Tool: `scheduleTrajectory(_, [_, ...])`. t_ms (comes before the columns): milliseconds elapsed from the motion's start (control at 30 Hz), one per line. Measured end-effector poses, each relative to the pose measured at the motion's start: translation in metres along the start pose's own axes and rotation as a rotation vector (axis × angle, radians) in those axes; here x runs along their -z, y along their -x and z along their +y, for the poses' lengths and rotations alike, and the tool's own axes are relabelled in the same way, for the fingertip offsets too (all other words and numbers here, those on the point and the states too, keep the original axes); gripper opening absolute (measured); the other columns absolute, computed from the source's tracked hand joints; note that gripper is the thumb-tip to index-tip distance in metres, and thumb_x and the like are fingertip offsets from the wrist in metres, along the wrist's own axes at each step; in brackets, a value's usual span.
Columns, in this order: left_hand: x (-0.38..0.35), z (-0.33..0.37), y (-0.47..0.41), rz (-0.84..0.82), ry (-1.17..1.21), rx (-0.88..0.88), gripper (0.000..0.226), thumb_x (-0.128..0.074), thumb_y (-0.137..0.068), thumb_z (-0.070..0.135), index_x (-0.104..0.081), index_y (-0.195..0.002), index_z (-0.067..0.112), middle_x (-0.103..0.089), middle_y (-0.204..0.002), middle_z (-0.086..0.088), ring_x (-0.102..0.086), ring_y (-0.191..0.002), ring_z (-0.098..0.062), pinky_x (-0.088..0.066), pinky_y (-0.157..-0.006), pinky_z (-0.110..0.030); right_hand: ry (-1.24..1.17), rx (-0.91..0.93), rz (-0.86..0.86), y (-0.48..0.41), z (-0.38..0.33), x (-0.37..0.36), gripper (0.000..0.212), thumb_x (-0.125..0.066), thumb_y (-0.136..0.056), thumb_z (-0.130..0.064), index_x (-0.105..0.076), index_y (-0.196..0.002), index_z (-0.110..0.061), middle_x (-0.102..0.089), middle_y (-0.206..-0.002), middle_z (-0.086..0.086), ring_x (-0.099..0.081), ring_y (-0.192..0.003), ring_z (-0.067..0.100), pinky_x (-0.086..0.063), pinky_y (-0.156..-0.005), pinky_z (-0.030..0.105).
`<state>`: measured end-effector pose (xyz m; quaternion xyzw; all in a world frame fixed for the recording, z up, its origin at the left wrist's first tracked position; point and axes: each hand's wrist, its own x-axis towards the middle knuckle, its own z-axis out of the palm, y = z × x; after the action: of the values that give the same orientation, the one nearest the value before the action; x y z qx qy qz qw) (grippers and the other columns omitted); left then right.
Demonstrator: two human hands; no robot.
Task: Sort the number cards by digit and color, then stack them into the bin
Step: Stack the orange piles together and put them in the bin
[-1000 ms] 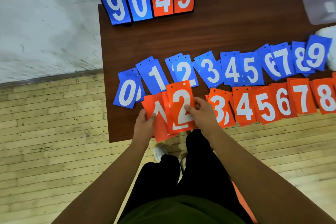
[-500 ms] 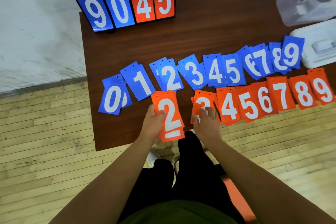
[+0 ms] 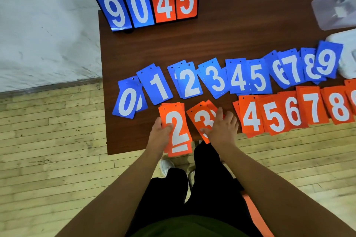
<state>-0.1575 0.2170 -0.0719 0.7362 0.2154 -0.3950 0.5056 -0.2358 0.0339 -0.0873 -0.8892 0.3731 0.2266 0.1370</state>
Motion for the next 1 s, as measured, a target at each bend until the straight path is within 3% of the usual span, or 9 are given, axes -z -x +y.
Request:
scheduleTrajectory(133, [0.002,-0.004,0.001,0.009,0.043,-0.002,0.027,-0.06,-0.096,0.032,-0.05,-0.12,0.027,-0.064,-0.113,0.004,-0.067,-0.094,-0.019,-0.059,-0.071,-0.036,-0.103,-0.025,-0.085,-0.013,-0.002,0.006,0.09,-0.076,-0.075,-0.052,-0.029,-0.142,-0.015,-0.04,-0.14,0.014,-0.039,-0.131,0.034,-0.034,-0.108,0.048])
scheduleTrajectory(233, [0.005,-0.005,0.004,0.021,0.066,-0.01,0.025,-0.059,-0.096,0.033,-0.05,-0.118,0.028,-0.064,-0.114,0.003,-0.068,-0.095,-0.02,-0.058,-0.069,-0.034,-0.371,0.045,-0.144,-0.015,0.003,0.007,0.037,-0.068,-0.088,-0.028,-0.051,-0.117,-0.011,-0.057,-0.12,0.011,-0.057,-0.111,0.03,-0.05,-0.091,0.044])
scheduleTrajectory(300, [0.005,-0.002,0.005,0.041,0.061,-0.015,0.026,-0.058,-0.096,0.034,-0.049,-0.12,0.028,-0.064,-0.116,0.002,-0.067,-0.096,-0.021,-0.058,-0.073,-0.038,-0.575,0.031,-0.142,-0.009,0.006,0.015,0.017,-0.058,-0.095,-0.023,-0.058,-0.106,-0.01,-0.065,-0.109,0.008,-0.062,-0.102,0.027,-0.053,-0.087,0.043])
scheduleTrajectory(400, [0.002,0.005,0.007,0.052,0.055,-0.058,0.026,-0.057,-0.097,0.033,-0.047,-0.121,0.028,-0.063,-0.117,0.002,-0.067,-0.095,-0.02,-0.058,-0.073,-0.037,-0.925,-0.059,-0.164,0.005,0.008,0.033,0.012,-0.057,-0.096,-0.025,-0.064,-0.104,-0.019,-0.07,-0.104,0.001,-0.067,-0.093,0.019,-0.056,-0.086,0.04])
scheduleTrajectory(533, [-0.018,0.024,0.018,-0.068,0.117,-0.137,0.028,-0.059,-0.095,0.034,-0.052,-0.122,0.03,-0.067,-0.116,0.004,-0.069,-0.099,-0.02,-0.06,-0.081,-0.043,-1.066,0.003,-0.172,0.018,0.007,0.051,0.013,-0.059,-0.096,-0.027,-0.066,-0.106,-0.022,-0.072,-0.101,-0.004,-0.069,-0.09,0.016,-0.059,-0.08,0.036])
scheduleTrajectory(667, [-0.05,0.043,0.027,-0.16,0.127,-0.178,0.025,-0.051,-0.099,0.039,-0.055,-0.123,0.034,-0.068,-0.115,0.004,-0.069,-0.101,-0.022,-0.057,-0.088,-0.049,-0.954,0.036,-0.054,0.016,0.007,0.062,0.018,-0.057,-0.097,-0.029,-0.063,-0.11,-0.018,-0.068,-0.1,-0.005,-0.065,-0.089,0.012,-0.051,-0.068,0.02])
scheduleTrajectory(767, [-0.078,0.059,0.033,-0.212,0.067,-0.239,0.04,-0.056,-0.096,0.044,-0.049,-0.133,0.031,-0.064,-0.121,0.006,-0.066,-0.104,-0.017,-0.058,-0.086,-0.04,-0.826,0.081,0.042,0.008,0.014,0.064,0.023,-0.059,-0.095,-0.03,-0.063,-0.112,-0.015,-0.063,-0.1,-0.005,-0.059,-0.089,0.011,-0.044,-0.067,0.017])
scheduleTrajectory(900, [-0.11,0.074,0.026,-0.162,0.01,-0.239,0.044,-0.063,-0.094,0.035,-0.047,-0.134,0.027,-0.063,-0.124,0.002,-0.065,-0.104,-0.018,-0.059,-0.085,-0.04,-0.669,0.066,0.116,-0.013,0.053,0.067,0.032,-0.05,-0.098,-0.036,-0.058,-0.121,-0.015,-0.058,-0.118,0.003,-0.056,-0.107,0.018,-0.051,-0.09,0.035])
scheduleTrajectory(1000, [-0.121,0.079,0.016,-0.116,0.038,-0.154,0.041,-0.062,-0.094,0.032,-0.048,-0.133,0.026,-0.063,-0.121,0.002,-0.065,-0.104,-0.02,-0.059,-0.085,-0.044,-0.332,0.1,0.082,-0.029,0.098,0.061,0.042,-0.048,-0.099,-0.033,-0.052,-0.134,-0.011,-0.05,-0.132,0.012,-0.048,-0.121,0.027,-0.044,-0.102,0.041])
